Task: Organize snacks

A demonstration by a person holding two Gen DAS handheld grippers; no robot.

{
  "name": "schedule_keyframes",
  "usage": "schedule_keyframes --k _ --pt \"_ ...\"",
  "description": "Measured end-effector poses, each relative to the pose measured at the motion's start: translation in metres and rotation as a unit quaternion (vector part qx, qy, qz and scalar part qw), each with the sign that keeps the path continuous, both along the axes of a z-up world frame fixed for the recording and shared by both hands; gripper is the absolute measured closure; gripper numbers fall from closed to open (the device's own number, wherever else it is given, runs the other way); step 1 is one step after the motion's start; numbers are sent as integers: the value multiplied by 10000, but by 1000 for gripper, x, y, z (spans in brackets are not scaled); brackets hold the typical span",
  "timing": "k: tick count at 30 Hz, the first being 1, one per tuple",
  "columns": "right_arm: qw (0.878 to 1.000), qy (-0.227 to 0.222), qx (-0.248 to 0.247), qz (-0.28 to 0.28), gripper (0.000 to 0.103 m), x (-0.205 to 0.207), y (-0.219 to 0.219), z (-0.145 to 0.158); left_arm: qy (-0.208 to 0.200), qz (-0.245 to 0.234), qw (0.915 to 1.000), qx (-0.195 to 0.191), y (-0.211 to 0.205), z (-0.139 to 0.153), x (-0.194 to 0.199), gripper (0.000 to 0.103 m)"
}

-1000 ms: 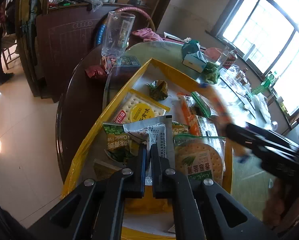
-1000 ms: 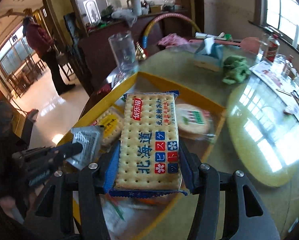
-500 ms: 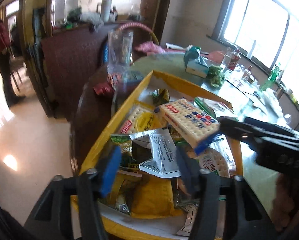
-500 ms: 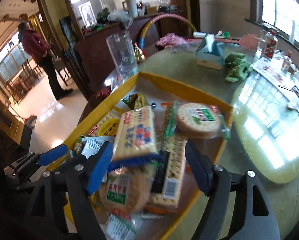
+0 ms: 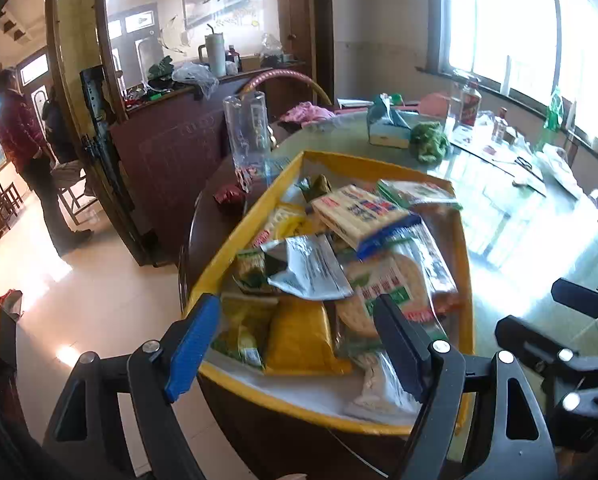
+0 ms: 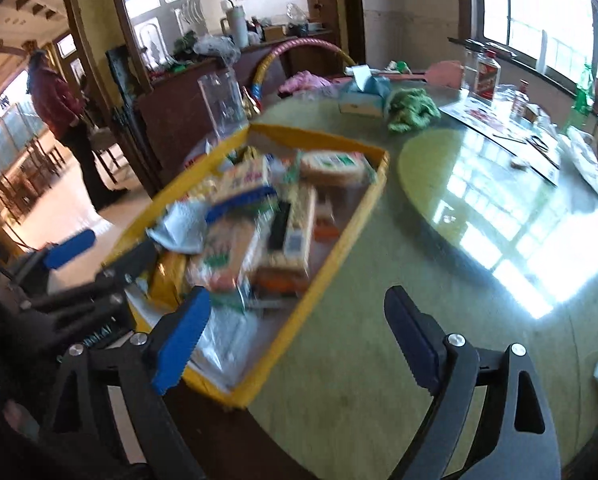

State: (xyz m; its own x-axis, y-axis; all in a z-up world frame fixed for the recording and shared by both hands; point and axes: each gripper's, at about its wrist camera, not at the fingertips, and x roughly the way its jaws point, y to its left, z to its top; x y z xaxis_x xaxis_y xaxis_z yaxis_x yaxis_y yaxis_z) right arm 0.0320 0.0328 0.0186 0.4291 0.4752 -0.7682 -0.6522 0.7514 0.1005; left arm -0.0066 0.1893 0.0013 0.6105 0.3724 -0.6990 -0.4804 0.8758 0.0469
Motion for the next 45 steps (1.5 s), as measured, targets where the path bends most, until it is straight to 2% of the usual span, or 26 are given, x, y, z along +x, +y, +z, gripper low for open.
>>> schedule_keyframes --k 10,45 --pt "9999 6 65 -104 15 -15 -12 -2 70 101 9999 103 -8 5 -9 23" --pt "10000 47 -71 18 15 -23 12 -5 76 85 9999 26 3 3 -15 24"
